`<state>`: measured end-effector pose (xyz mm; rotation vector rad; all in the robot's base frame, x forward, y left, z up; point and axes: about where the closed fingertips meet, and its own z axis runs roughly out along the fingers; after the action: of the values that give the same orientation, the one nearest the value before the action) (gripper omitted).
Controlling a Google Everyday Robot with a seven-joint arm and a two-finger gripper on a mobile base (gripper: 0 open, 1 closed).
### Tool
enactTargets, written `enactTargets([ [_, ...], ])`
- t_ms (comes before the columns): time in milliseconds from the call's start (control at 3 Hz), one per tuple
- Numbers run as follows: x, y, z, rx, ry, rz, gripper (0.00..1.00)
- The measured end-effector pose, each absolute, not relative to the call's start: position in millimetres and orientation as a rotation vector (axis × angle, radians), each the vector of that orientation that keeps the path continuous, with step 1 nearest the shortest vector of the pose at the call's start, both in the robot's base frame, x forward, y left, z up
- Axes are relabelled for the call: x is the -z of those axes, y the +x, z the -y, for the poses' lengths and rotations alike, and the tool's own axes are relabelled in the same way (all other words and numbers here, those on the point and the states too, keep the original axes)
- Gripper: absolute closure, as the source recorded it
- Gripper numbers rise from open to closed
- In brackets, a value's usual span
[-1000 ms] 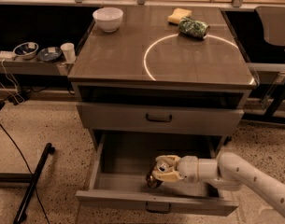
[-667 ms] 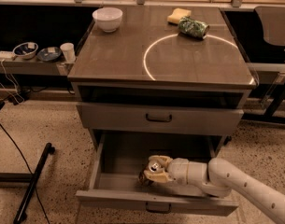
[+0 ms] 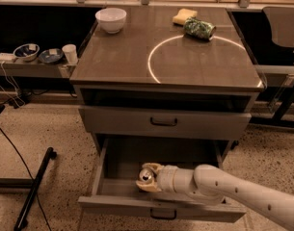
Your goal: Place orange can into middle drawer
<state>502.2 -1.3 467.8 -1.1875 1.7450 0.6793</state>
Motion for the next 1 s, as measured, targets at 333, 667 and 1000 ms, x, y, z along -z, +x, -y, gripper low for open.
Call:
enactTargets([
  [333,-445,523,1,-0.601,-1.201,-1.778,0.34],
  [667,-418,540,1,-0.696,-1.158,-1.768,0.11],
  [1000,-421,532,-7,-0.771,-1.173,-1.737,0.0],
])
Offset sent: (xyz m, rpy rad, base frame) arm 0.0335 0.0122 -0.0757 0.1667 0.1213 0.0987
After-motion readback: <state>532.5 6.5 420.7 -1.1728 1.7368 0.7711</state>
